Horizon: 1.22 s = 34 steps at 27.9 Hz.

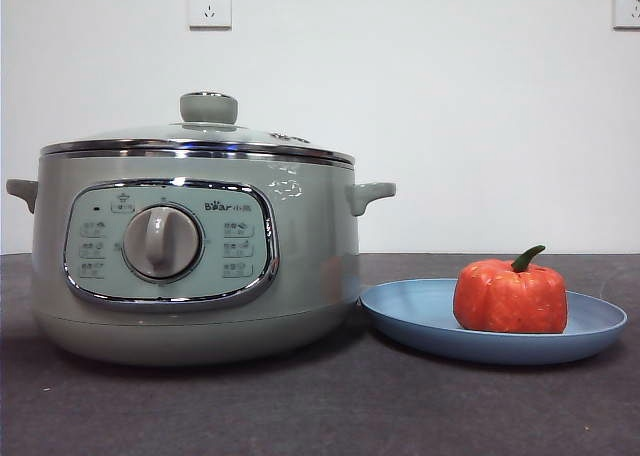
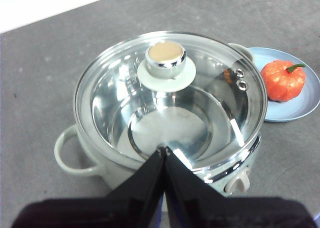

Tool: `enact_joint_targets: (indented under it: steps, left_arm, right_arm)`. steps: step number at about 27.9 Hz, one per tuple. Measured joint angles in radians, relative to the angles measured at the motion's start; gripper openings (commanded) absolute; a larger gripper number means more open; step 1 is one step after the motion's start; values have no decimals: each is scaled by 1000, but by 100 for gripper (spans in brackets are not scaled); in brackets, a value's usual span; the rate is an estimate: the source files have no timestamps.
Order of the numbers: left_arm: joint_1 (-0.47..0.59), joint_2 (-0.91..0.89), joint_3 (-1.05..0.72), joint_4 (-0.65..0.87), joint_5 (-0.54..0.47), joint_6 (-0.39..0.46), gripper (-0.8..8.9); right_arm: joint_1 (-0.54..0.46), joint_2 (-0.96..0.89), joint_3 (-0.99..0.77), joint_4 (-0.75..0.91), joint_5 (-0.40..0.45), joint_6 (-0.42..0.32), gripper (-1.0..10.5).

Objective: Take the pumpkin out from the steamer,put the pumpkin in the blue plate,close the lid

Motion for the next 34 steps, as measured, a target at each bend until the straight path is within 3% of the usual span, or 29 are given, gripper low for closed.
enact_joint_targets:
  steps: [5, 15, 19, 22, 27, 34]
  left_arm:
    - [0, 12, 0, -6, 0, -7, -1]
    - [16, -40, -2, -33, -3, -7, -1]
    - [122, -231, -48, -3, 73, -19, -1]
    - [235, -385, -124, 103, 144, -37, -1]
    - [433, -582, -364, 350, 131, -30, -1]
    - [572, -627, -611, 433, 123, -22, -1]
  right_arm:
    - [0, 2, 0, -4, 2, 38, -16]
    - [0, 3, 0, -14, 2, 46, -16]
    - [0, 3, 0, -14, 2, 46, -16]
    - [0, 4, 0, -16, 2, 46, -16]
    - [0, 3, 0, -31, 2, 46, -16]
    - [0, 4, 0, -64, 2, 46, -16]
